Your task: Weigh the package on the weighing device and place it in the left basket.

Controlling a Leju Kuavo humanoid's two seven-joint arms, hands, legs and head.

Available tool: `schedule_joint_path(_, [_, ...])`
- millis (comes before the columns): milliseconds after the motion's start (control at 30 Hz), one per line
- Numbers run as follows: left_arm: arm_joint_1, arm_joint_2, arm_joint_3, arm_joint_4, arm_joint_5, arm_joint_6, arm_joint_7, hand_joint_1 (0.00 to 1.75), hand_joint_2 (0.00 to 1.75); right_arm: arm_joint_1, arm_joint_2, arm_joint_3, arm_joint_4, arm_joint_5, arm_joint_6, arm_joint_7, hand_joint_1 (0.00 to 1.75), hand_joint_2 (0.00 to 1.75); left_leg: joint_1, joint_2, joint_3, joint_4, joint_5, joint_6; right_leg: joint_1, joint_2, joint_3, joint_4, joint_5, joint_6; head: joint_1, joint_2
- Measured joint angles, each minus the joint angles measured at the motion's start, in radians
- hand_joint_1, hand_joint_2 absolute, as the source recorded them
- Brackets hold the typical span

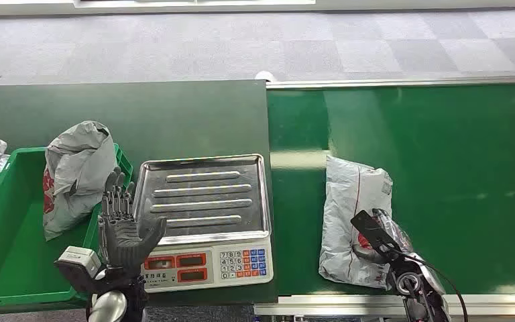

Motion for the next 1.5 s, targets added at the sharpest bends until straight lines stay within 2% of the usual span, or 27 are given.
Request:
schedule_joint_path(100, [-0.001, 0.0, -0.001, 0.002, 0.002, 0.004, 0.003, 0.0, 1.75, -0.025, -0.003, 0.016, 0.037, 0.009, 0.001, 0.011, 0.01, 1.75, 0.0, 0.0, 0.001, 0.0, 0.0, 0.0, 0.0, 0.0, 0.001, 0.0, 0.0, 0.0, 0.0, 0.0])
schedule_joint_path(233, [-0.001, 0.0, -0.002, 0.002, 0.002, 0.008, 0.009, 0.0, 1.75, -0.056, -0.007, 0.041, 0.083, 0.016, 0.005, 0.026, 1.75, 1.75, 0.0, 0.0, 0.005, 0.0, 0.0, 0.0, 0.0, 0.0, 0.004, -0.001, 0.0, 0.0, 0.0, 0.0])
schedule_joint_path(867, [-0.006, 0.002, -0.006, 0.006, -0.002, 0.021, 0.013, 0.0, 1.75, -0.091, -0.021, 0.075, 0.117, 0.013, 0.018, 0.017, 1.75, 1.75, 0.0, -0.001, 0.008, 0.0, 0.0, 0.001, 0.0, -0.001, 0.009, -0.001, 0.001, 0.002, 0.0, 0.0])
schedule_joint_path(1033, [-0.004, 0.001, -0.002, 0.003, -0.003, 0.021, 0.014, 0.0, 1.75, -0.093, -0.019, 0.083, 0.12, 0.004, -0.002, -0.008, 1.75, 1.75, 0.0, -0.001, 0.007, 0.0, 0.001, 0.001, 0.0, -0.001, 0.009, -0.001, 0.001, 0.002, 0.0, 0.0])
schedule_joint_path(1167, [0.025, -0.004, 0.008, -0.021, -0.011, 0.021, 0.011, 0.0, 1.75, -0.082, -0.009, 0.082, 0.09, -0.031, -0.116, -0.079, 1.75, 1.75, 0.0, -0.002, 0.004, 0.0, 0.001, 0.001, 0.0, -0.001, 0.006, 0.0, 0.001, 0.002, 0.0, 0.0])
schedule_joint_path(1267, [0.046, -0.013, 0.02, -0.044, -0.015, 0.015, 0.001, 0.0, 1.75, -0.065, 0.011, 0.05, 0.0, -0.126, -0.24, -0.143, 1.75, 1.75, 0.0, -0.003, 0.001, 0.0, 0.001, 0.001, 0.0, -0.002, 0.003, 0.0, 0.001, 0.002, 0.0, 0.0])
schedule_joint_path(1300, [0.049, -0.016, 0.023, -0.05, -0.016, 0.013, -0.003, 0.0, 1.75, -0.058, 0.019, 0.031, -0.042, -0.177, -0.281, -0.176, 1.75, 1.75, 0.0, -0.003, 0.001, 0.0, 0.001, 0.001, 0.0, -0.002, 0.003, 0.0, 0.001, 0.002, 0.0, 0.0])
schedule_joint_path(1433, [0.054, -0.025, 0.03, -0.06, -0.016, 0.004, -0.015, 0.0, 1.75, 0.004, 0.055, -0.066, -0.267, -0.402, -0.453, -0.395, 1.75, 1.75, 0.0, -0.006, -0.001, 0.0, 0.001, 0.001, 0.0, -0.005, 0.002, 0.0, 0.001, 0.002, 0.0, 0.0])
schedule_joint_path(1500, [0.053, -0.028, 0.031, -0.06, -0.016, 0.003, -0.018, 0.0, 1.75, 0.037, 0.068, -0.103, -0.362, -0.441, -0.48, -0.434, 1.75, 1.75, 0.0, -0.005, -0.001, 0.0, 0.001, 0.001, 0.0, -0.004, 0.001, 0.0, 0.001, 0.002, 0.0, 0.0])
